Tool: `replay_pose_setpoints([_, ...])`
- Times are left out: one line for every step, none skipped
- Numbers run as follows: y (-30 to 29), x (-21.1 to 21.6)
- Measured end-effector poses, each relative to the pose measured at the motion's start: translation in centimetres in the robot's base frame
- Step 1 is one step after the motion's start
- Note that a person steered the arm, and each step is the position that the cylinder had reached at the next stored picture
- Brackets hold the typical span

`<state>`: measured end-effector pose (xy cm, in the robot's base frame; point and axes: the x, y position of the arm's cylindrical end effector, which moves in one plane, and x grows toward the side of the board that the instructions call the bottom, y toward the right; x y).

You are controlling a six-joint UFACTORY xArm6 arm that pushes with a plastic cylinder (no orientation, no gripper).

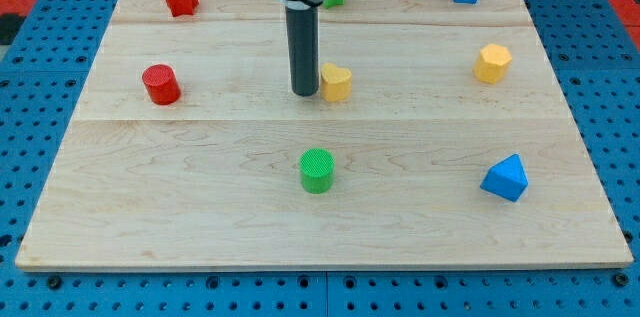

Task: Slide the red circle closer to the yellow heart

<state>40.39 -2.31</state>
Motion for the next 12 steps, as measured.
replay_pose_setpoints([-3.5, 2.9])
replay_pose_setpoints([-10.3, 4.4])
replay_pose_setpoints([-19.2, 2.8])
replay_pose_setpoints([-25.5, -1.0])
replay_pose_setpoints([-23.8, -0.9])
replay_pose_setpoints([-20.4, 1.6])
replay_pose_setpoints([-18.2, 0.2])
replay_pose_setpoints([-18.8, -1.5])
replay_pose_setpoints([-19.0, -2.5])
replay_pose_setpoints([-21.7, -4.4])
replay_pose_setpoints([-15.7, -2.4])
replay_pose_setpoints([-10.2, -0.1])
